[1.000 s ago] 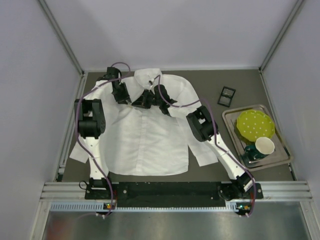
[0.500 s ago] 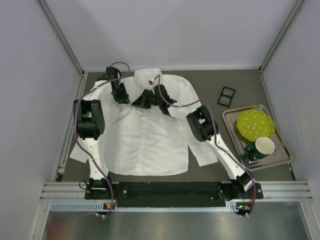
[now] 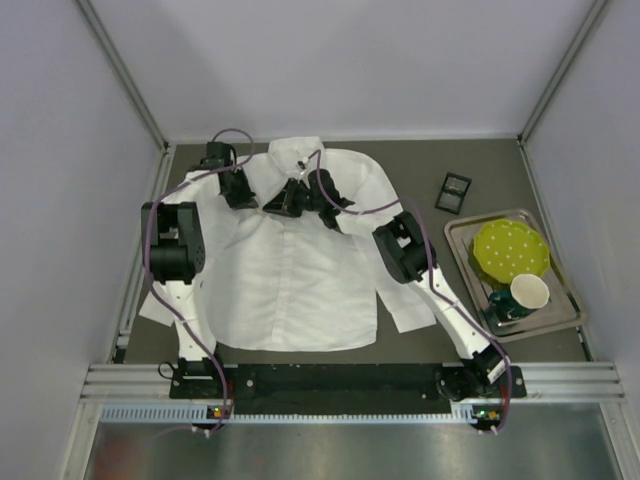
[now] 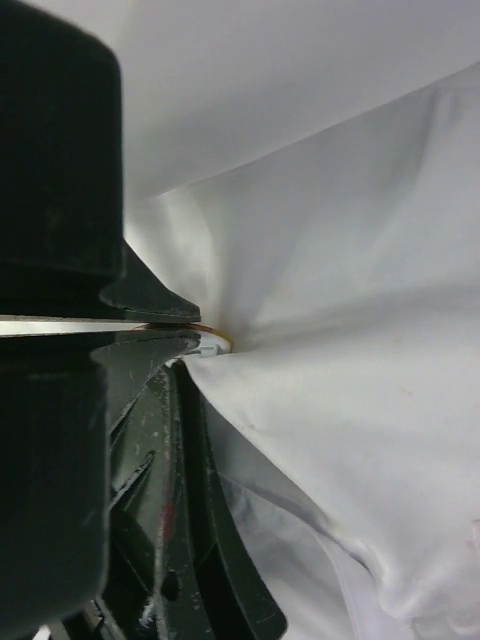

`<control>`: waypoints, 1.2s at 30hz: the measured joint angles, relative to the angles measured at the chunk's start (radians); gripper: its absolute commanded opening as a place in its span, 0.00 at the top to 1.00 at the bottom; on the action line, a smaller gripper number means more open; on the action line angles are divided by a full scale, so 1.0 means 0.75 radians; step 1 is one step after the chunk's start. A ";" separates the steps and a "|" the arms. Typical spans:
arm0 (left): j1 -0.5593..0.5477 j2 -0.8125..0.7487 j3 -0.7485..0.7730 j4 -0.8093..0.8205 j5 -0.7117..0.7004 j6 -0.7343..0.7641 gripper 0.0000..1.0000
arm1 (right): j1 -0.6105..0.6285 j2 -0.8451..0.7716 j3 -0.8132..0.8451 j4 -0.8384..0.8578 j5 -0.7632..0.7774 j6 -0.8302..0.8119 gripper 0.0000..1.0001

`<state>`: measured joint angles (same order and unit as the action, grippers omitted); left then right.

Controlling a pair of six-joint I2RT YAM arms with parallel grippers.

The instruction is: Remove the brooch from the garment

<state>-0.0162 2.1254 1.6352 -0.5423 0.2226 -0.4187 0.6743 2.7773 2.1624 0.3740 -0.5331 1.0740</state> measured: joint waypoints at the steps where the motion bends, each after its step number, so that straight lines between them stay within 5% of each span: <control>1: 0.001 -0.022 -0.045 0.052 0.005 -0.009 1.00 | -0.002 0.000 0.000 0.000 0.000 0.000 0.85; 15: -0.016 -0.338 -0.639 0.635 -0.064 -0.144 1.00 | -0.021 0.020 0.034 -0.003 -0.068 0.036 0.89; 36: -0.019 -0.379 -0.717 0.799 -0.109 -0.187 1.00 | 0.001 0.039 0.129 -0.108 -0.059 -0.103 0.89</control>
<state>-0.0303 1.8412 1.0977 0.0570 0.1410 -0.5591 0.6746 2.8067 2.2593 0.2932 -0.5774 0.9970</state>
